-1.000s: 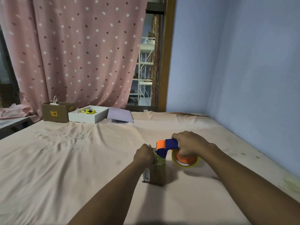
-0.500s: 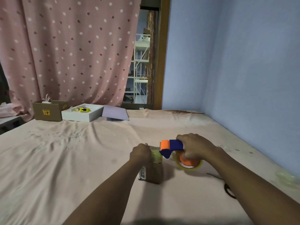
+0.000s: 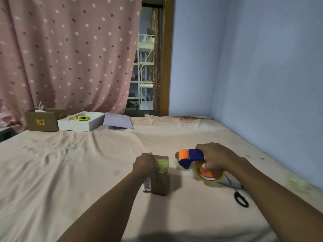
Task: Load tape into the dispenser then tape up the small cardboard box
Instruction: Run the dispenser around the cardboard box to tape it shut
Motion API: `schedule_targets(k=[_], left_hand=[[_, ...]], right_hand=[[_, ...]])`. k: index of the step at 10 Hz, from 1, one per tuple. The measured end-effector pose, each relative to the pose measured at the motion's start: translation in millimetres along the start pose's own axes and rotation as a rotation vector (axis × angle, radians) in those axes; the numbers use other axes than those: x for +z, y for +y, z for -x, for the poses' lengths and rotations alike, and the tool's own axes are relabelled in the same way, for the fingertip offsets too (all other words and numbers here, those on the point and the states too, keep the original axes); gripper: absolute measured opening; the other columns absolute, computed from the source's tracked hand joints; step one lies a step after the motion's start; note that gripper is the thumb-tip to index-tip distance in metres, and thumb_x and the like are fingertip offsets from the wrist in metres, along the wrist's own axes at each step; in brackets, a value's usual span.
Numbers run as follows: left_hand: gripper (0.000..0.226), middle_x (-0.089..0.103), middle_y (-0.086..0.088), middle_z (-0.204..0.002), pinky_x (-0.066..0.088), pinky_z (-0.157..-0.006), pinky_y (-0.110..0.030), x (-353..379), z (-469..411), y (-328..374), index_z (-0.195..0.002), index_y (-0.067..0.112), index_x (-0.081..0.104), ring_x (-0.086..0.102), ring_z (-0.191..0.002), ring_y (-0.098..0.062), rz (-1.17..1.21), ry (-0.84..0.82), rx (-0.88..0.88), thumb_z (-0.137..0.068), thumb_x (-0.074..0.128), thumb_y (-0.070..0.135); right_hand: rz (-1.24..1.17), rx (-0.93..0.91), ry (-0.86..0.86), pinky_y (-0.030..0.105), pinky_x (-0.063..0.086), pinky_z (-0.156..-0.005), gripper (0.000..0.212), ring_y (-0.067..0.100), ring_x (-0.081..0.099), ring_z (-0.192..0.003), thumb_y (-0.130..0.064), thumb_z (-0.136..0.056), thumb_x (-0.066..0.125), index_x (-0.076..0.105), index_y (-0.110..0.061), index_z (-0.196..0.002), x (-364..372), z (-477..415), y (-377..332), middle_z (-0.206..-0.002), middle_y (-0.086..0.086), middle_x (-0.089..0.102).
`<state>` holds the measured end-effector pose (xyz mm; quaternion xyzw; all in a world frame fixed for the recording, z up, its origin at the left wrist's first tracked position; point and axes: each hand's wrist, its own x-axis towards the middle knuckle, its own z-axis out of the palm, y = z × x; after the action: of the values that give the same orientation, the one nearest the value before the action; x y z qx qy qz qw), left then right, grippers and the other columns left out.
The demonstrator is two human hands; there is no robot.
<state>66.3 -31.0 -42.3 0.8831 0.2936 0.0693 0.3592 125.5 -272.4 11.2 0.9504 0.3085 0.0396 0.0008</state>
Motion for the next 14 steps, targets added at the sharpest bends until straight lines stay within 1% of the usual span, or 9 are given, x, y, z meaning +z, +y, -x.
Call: schedule_targets(k=[2,3,4,5,6,7,10,11,14], left_hand=[[0.036,0.052,-0.014,-0.142,0.043,-0.103,-0.043,4.8,7.0,1.5,-0.133,0.008,0.05,0.054,-0.129,-0.038,-0.106,0.076,0.135,-0.102,0.036,0.021],[0.067,0.036,-0.006,-0.161,0.042,-0.111,-0.043,3.8,3.0,-4.4,-0.153,0.017,0.035,0.045,-0.141,-0.03,-0.237,0.094,0.437,-0.089,0.049,0.005],[0.062,0.06,-0.006,-0.139,0.049,-0.093,-0.036,4.2,-6.2,-7.5,-0.141,0.018,0.051,0.058,-0.123,-0.031,-0.333,0.022,0.579,-0.08,0.058,0.009],[0.031,0.065,-0.011,-0.116,0.045,-0.081,-0.036,4.2,-3.5,-3.1,-0.122,0.011,0.057,0.06,-0.109,-0.037,-0.386,0.037,0.594,-0.093,0.05,0.021],[0.051,0.061,-0.019,-0.119,0.042,-0.089,-0.039,6.4,-2.0,-4.2,-0.145,0.016,0.044,0.052,-0.114,-0.039,-0.542,0.027,0.737,-0.098,0.053,0.03],[0.053,0.055,-0.019,-0.124,0.039,-0.095,-0.042,2.8,-4.1,-5.7,-0.147,0.025,0.039,0.045,-0.118,-0.04,-0.724,-0.017,0.785,-0.096,0.054,0.035],[0.038,0.051,-0.018,-0.119,0.038,-0.093,-0.041,-0.7,6.5,2.0,-0.134,0.03,0.045,0.043,-0.115,-0.037,-0.595,-0.079,0.728,-0.097,0.045,0.039],[0.039,0.052,-0.018,-0.123,0.037,-0.094,-0.039,0.5,6.9,3.5,-0.135,0.023,0.047,0.045,-0.116,-0.038,-0.471,-0.083,0.651,-0.098,0.049,0.034],[0.065,0.05,-0.012,-0.139,0.046,-0.104,-0.044,5.7,1.9,6.9,-0.124,0.013,0.061,0.047,-0.129,-0.03,-0.148,-0.082,0.39,-0.075,0.068,0.055]], right_hand=[[0.068,-0.011,0.008,0.03,0.041,-0.063,0.039,0.02,0.055,-0.08,-0.023,-0.072,0.062,0.053,-0.031,-0.11,3.1,1.5,4.7,-0.094,-0.005,0.06],[0.099,-0.028,0.003,0.03,0.039,-0.064,0.039,0.021,0.054,-0.08,-0.024,-0.072,0.063,0.054,-0.031,-0.109,6.5,-1.5,0.3,-0.096,-0.004,0.06],[0.119,-0.047,-0.004,0.03,0.039,-0.064,0.039,0.019,0.053,-0.08,-0.024,-0.073,0.064,0.056,-0.031,-0.111,9.0,-0.5,-1.5,-0.095,-0.005,0.059],[0.138,-0.06,-0.001,0.031,0.04,-0.065,0.039,0.02,0.054,-0.082,-0.025,-0.074,0.063,0.057,-0.03,-0.112,9.3,0.0,-4.1,-0.099,-0.002,0.063],[0.179,-0.085,-0.003,0.031,0.04,-0.066,0.04,0.02,0.053,-0.083,-0.026,-0.075,0.064,0.056,-0.03,-0.114,8.4,-1.8,-9.3,-0.103,-0.001,0.064],[0.209,-0.108,-0.013,0.032,0.043,-0.068,0.041,0.021,0.054,-0.083,-0.028,-0.075,0.065,0.056,-0.029,-0.116,9.6,-6.0,-17.4,-0.104,0.001,0.064],[0.32,-0.164,-0.019,0.034,0.049,-0.066,0.025,0.024,0.054,-0.075,-0.025,-0.077,0.064,0.061,-0.033,-0.1,-4.1,-19.2,-49.5,-0.087,-0.002,0.056],[0.43,-0.182,-0.027,0.036,0.055,-0.071,0.03,0.026,0.061,-0.079,-0.03,-0.076,0.068,0.068,-0.026,-0.105,-14.1,-27.8,-58.8,-0.095,0.003,0.066],[0.321,-0.166,-0.047,0.034,0.049,-0.063,0.024,0.024,0.057,-0.074,-0.027,-0.074,0.066,0.055,-0.033,-0.095,-2.9,-21.5,-49.4,-0.084,-0.001,0.057]])
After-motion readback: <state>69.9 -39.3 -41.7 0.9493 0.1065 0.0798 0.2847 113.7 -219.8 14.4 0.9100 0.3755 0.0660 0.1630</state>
